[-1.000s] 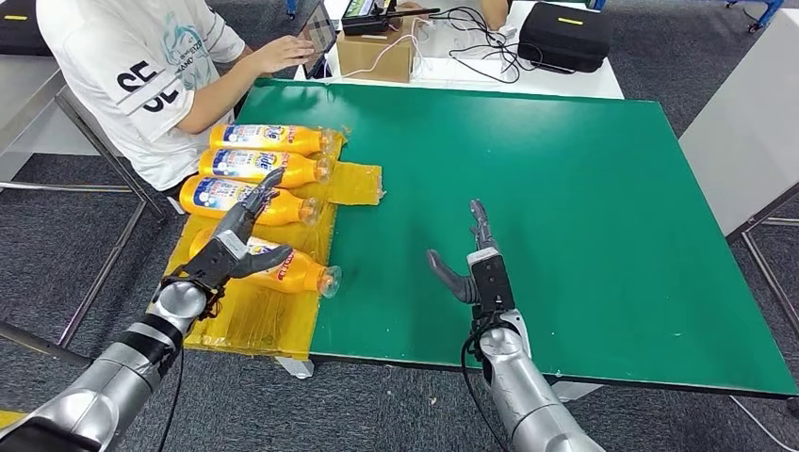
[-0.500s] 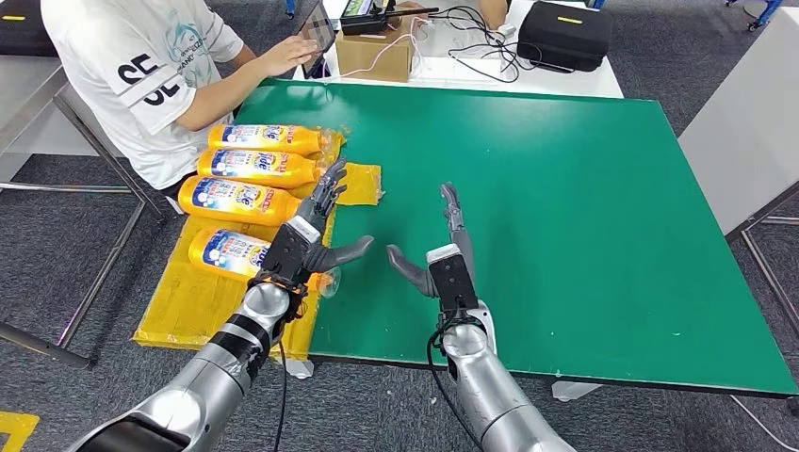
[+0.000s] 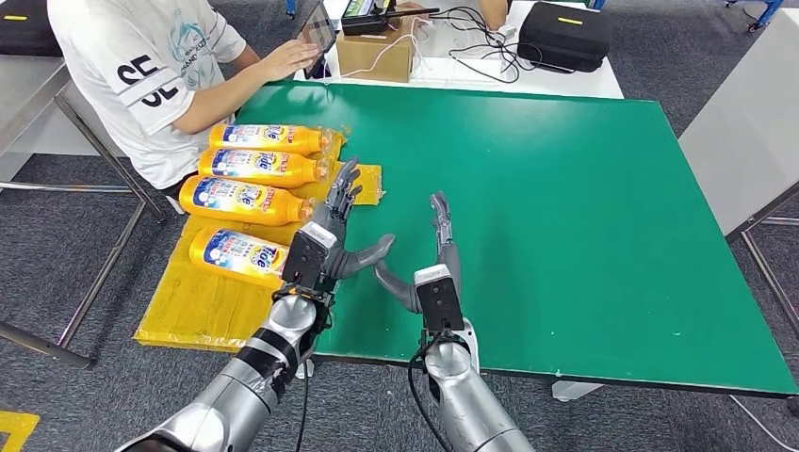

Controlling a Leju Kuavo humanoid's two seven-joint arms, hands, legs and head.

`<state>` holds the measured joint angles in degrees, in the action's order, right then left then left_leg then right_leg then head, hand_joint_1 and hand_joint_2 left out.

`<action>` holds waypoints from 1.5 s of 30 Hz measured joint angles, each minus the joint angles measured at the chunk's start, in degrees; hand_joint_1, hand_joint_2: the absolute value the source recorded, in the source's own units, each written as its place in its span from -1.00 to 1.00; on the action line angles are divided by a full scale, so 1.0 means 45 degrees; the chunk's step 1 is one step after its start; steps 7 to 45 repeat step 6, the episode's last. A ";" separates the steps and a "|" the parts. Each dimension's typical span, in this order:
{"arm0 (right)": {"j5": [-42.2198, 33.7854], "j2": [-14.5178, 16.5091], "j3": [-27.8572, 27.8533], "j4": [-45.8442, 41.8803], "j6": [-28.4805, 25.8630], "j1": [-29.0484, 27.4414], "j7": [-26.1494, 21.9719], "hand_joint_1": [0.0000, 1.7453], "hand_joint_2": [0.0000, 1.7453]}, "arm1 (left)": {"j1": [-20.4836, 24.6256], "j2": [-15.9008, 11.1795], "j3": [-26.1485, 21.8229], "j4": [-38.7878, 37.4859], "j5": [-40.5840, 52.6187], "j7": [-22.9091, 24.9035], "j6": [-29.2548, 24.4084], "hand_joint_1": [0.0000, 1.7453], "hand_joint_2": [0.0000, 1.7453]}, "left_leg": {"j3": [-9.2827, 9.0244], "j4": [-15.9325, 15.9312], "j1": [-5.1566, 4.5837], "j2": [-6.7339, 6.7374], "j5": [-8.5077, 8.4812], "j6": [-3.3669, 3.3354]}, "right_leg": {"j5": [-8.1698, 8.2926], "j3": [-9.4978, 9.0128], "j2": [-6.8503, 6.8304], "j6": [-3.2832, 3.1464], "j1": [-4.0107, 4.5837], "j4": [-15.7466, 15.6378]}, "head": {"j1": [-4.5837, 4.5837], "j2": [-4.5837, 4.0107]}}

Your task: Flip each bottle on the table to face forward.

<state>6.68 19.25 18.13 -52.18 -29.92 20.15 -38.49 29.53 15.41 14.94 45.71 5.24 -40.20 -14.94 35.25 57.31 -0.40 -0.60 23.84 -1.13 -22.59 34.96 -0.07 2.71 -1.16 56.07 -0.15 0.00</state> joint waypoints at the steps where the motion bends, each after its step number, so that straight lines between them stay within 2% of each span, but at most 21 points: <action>1: -0.0012 0.0017 0.0040 -0.0128 -0.0199 -0.0128 0.0029 -1.00 1.00 | -0.0105 0.0067 -0.0001 0.0055 -0.0045 0.0000 -0.0274 -1.00 1.00 | 0.0000 0.0000 0.0000 0.0000 0.0001 0.0000 | 0.0000 0.0001 0.0000 0.0000 0.0000 0.0000 | 0.0000 0.0000; 6: -0.0323 -0.0018 0.0335 -0.1019 -0.1163 -0.0988 0.0127 -1.00 1.00 | -0.1057 0.0543 -0.0007 0.0365 -0.0770 0.0000 -0.1207 -1.00 1.00 | 0.0014 0.0000 -0.0001 -0.0003 0.0014 0.0002 | -0.0009 0.0011 -0.0001 0.0002 -0.0001 -0.0003 | 0.0005 0.0000; 45: -0.0323 -0.0018 0.0335 -0.1019 -0.1163 -0.0988 0.0127 -1.00 1.00 | -0.1057 0.0543 -0.0007 0.0365 -0.0770 0.0000 -0.1207 -1.00 1.00 | 0.0014 0.0000 -0.0001 -0.0003 0.0014 0.0002 | -0.0009 0.0011 -0.0001 0.0002 -0.0001 -0.0003 | 0.0005 0.0000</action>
